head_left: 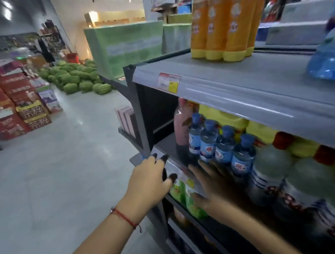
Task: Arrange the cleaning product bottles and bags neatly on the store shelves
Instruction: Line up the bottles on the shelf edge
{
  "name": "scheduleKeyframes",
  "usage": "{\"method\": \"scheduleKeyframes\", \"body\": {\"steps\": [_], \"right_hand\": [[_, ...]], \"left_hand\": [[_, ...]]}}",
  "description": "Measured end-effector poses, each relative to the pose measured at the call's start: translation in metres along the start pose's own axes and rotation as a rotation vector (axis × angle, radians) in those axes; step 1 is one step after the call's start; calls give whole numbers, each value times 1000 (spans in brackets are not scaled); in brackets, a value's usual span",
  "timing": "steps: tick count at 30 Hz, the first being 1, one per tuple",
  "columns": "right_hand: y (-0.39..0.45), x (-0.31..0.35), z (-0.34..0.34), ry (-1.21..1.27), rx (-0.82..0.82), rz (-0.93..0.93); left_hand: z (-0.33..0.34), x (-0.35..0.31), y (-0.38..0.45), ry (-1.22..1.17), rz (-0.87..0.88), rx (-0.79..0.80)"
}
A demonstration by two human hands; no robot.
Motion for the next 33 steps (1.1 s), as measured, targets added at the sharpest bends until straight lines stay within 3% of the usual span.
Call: {"method": "scheduleKeyframes", "body": {"steps": [7,13,18,25,33], "right_hand": [[38,8,11,-40,-33,200],[53,22,14,-46,-74,545],[51,41,16,-55,-76,718],[56,80,30,27,-194,805],[50,111,50,596,-669,960]], "left_hand": [[60,35,120,-576,-47,-56],[87,22,181,-1109,135,-40],[92,24,191,-1121,155,16],[69,50,148,-1300,233,62],[8,106,91,-1519,341,229]]}}
Point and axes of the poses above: each hand's wrist, its own y-axis towards the middle knuckle, its own z-axis out of the palm, x = y × z, the point moved 6 cm from there along y, towards the middle knuckle, and after that the axes turned 12 degrees about -x, right-handed, at the moved point
